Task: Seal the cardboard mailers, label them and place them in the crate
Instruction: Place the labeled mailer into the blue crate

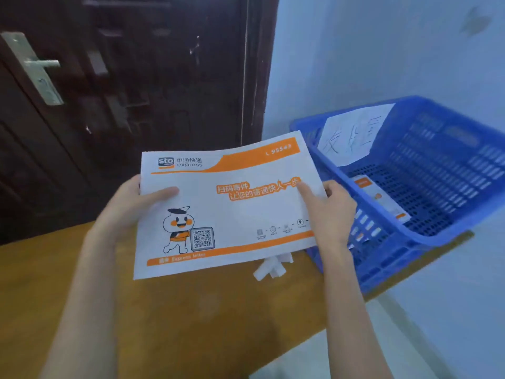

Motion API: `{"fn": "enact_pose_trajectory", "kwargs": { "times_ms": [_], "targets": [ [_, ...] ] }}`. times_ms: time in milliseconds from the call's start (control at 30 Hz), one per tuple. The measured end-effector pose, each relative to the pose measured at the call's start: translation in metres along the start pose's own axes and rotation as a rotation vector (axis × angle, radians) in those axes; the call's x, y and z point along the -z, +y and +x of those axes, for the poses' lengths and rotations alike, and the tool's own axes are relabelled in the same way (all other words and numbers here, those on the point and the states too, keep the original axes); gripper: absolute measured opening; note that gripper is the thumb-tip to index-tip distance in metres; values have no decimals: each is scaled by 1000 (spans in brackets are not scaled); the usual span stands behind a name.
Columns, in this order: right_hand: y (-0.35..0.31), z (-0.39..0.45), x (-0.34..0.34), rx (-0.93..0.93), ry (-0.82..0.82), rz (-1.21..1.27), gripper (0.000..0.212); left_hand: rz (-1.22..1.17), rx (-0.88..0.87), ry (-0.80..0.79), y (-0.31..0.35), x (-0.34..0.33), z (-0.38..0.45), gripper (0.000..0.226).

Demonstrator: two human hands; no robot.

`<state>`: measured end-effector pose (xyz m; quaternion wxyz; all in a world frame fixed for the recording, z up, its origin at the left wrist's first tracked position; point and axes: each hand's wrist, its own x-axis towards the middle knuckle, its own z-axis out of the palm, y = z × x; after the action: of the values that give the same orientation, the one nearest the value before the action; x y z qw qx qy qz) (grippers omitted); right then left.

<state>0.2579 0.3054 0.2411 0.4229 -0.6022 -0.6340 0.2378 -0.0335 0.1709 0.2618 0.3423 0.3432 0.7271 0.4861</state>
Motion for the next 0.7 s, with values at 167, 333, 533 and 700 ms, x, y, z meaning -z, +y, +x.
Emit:
{"fn": "enact_pose_trajectory", "kwargs": {
  "times_ms": [167,333,533,700],
  "targets": [
    [-7,35,71,-41,115,-6,37,-65,-168,-118,76,-46,8,12],
    [21,72,144,-117,221,-49,41,-85,-231,-240,123,-126,21,12],
    [91,135,220,-176,292,-56,40,-62,-258,-291,155,-245,33,21],
    [133,216,260,-146,205,-93,42,58,-217,-212,189,-333,59,35]
  ]
}}
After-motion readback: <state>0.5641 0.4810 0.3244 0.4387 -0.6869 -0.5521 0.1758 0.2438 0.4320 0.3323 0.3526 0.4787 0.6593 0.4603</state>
